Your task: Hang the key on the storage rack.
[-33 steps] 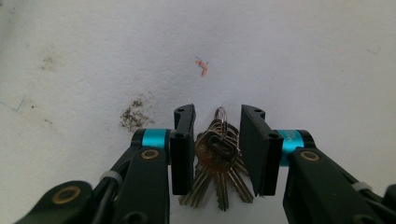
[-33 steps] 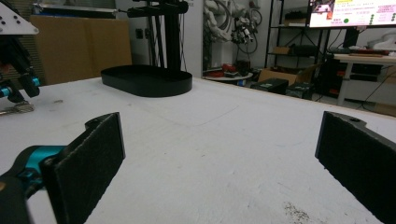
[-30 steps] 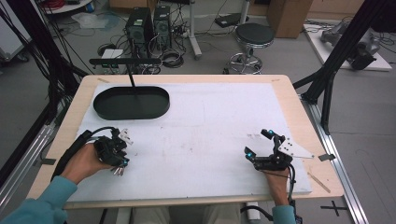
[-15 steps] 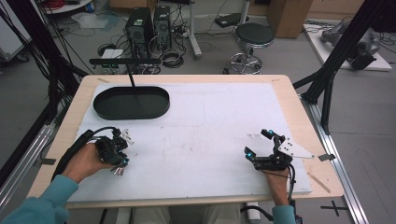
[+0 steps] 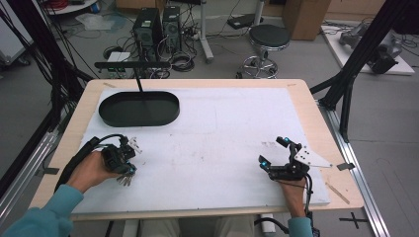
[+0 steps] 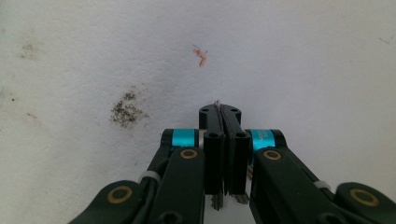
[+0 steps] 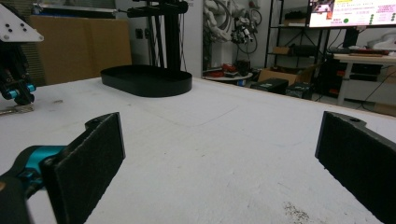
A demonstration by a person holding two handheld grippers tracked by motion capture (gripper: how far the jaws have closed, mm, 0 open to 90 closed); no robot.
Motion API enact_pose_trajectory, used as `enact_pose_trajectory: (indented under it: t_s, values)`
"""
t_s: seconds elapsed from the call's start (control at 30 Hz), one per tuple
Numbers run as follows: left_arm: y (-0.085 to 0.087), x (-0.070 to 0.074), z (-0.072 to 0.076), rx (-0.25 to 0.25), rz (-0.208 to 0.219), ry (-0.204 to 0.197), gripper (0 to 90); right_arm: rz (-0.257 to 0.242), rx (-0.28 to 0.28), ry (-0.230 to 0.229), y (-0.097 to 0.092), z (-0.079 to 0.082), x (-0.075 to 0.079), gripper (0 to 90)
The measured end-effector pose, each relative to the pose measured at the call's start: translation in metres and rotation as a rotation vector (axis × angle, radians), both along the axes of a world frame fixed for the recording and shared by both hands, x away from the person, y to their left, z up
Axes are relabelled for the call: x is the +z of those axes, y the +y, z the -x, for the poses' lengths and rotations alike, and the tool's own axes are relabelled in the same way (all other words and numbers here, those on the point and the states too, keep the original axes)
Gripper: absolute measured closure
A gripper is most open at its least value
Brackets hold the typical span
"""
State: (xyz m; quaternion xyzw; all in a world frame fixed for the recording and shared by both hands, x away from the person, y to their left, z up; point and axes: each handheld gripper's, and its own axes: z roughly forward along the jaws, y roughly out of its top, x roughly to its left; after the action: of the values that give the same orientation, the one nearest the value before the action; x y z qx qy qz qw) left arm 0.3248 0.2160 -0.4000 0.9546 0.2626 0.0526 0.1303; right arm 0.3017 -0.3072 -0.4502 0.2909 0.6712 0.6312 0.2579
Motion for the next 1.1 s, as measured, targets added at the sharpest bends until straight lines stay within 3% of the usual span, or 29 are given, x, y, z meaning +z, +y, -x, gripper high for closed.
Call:
enact_pose_trajectory:
  t_s: [0.27, 0.43, 0.47, 0.5, 0.53, 0.57, 0.8, 1.1]
  values:
    - [0.001, 0.002, 0.001, 0.0, 0.008, -0.015, 88.4, 0.0, 0.0, 0.001, 0.0, 0.0, 0.0, 0.6]
    - [0.007, 0.01, 0.0, 0.024, 0.073, -0.048, 88.4, -0.001, 0.0, 0.002, 0.0, 0.0, 0.0, 0.6]
    - [0.012, 0.016, 0.0, 0.032, 0.115, -0.073, 88.5, -0.001, 0.001, 0.002, 0.0, 0.0, 0.0, 0.6]
    - [0.012, 0.016, 0.0, 0.032, 0.115, -0.073, 88.5, -0.002, 0.001, 0.002, 0.0, 0.0, 0.0, 0.6]
    - [0.016, 0.021, 0.001, 0.038, 0.158, -0.103, 88.4, -0.001, 0.0, 0.003, 0.0, 0.0, 0.0, 0.6]
    - [0.016, 0.021, 0.001, 0.038, 0.158, -0.103, 88.4, -0.001, 0.0, 0.003, 0.0, 0.0, 0.0, 0.6]
    - [0.031, 0.043, 0.001, 0.069, 0.339, -0.19, 88.5, -0.001, 0.001, 0.001, 0.0, 0.0, 0.0, 0.6]
    - [0.043, 0.074, -0.004, 0.113, 0.506, -0.301, 88.4, -0.001, -0.001, -0.001, 0.0, 0.0, 0.0, 0.6]
